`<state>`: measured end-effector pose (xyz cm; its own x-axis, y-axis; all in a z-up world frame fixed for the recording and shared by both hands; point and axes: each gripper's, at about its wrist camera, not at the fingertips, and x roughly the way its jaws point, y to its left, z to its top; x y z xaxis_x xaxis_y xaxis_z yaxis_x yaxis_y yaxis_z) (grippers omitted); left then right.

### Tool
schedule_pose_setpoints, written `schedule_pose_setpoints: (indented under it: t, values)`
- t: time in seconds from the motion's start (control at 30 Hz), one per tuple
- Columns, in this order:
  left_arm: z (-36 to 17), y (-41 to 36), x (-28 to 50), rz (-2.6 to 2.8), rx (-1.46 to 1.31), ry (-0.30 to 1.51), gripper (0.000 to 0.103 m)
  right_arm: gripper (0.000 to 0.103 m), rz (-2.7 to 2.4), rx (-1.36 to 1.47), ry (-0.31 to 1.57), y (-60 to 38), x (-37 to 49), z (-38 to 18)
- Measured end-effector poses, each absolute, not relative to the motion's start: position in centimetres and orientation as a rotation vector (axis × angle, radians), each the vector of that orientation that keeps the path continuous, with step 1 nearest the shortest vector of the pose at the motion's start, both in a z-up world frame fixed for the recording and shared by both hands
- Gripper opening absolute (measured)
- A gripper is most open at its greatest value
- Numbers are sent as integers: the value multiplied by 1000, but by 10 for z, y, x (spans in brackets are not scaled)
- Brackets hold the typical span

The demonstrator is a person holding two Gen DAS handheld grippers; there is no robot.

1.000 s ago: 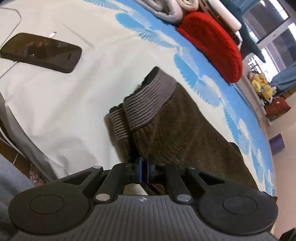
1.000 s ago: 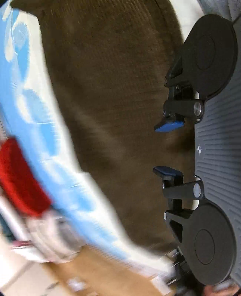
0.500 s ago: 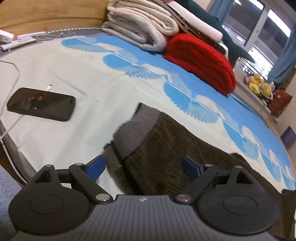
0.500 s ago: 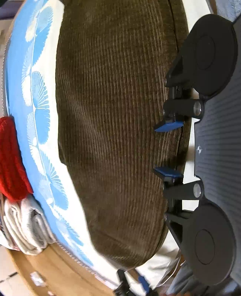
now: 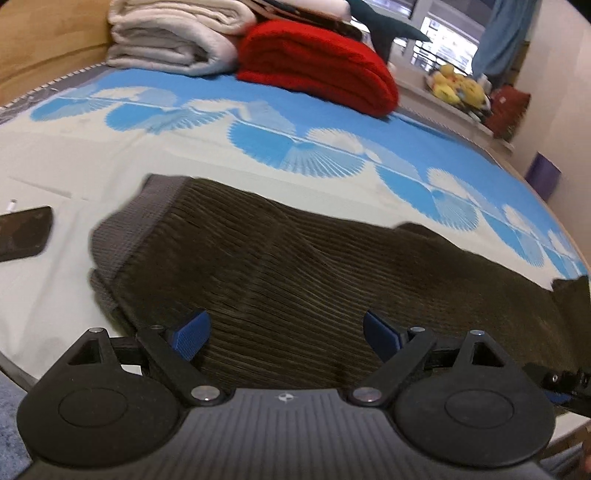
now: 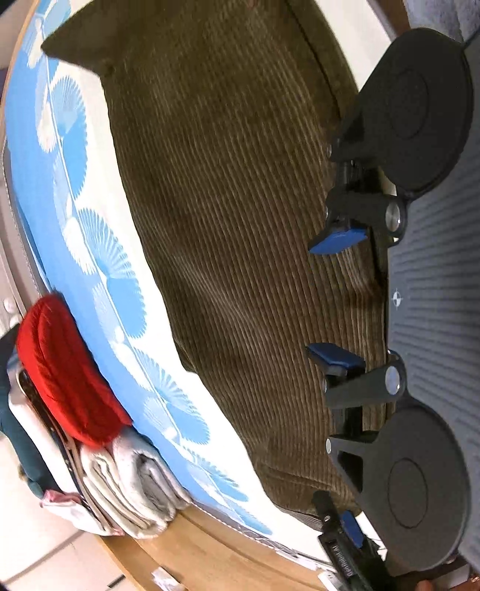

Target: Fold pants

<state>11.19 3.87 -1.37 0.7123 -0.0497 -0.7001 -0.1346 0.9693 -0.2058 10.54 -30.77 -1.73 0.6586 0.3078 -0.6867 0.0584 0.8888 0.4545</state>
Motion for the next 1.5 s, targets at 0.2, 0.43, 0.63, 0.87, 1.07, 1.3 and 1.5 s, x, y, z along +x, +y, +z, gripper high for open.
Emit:
schedule_pose_setpoints:
  t: [0.2, 0.43, 0.63, 0.87, 1.07, 1.3, 1.5]
  values:
    - [-19, 31, 120, 23, -271, 787, 93, 57, 104, 513, 822, -322, 101, -16]
    - [-24, 31, 134, 47, -271, 809, 93, 56, -124, 528, 570, -373, 83, 26]
    - [-28, 37, 144, 80, -304, 818, 93, 56, -442, 500, 300, -481, 61, 81]
    - [-31, 28, 152, 114, -252, 804, 93, 56, -655, 711, 409, -596, 88, 46]
    - [-35, 21, 156, 116, -197, 805, 101, 56, -750, 741, 577, -646, 117, -22]
    - [-39, 15, 163, 132, -177, 808, 102, 28, -703, 770, 597, -659, 154, -40]
    - [-39, 19, 164, 137, -194, 799, 102, 12, -819, 675, 383, -640, 147, 55]
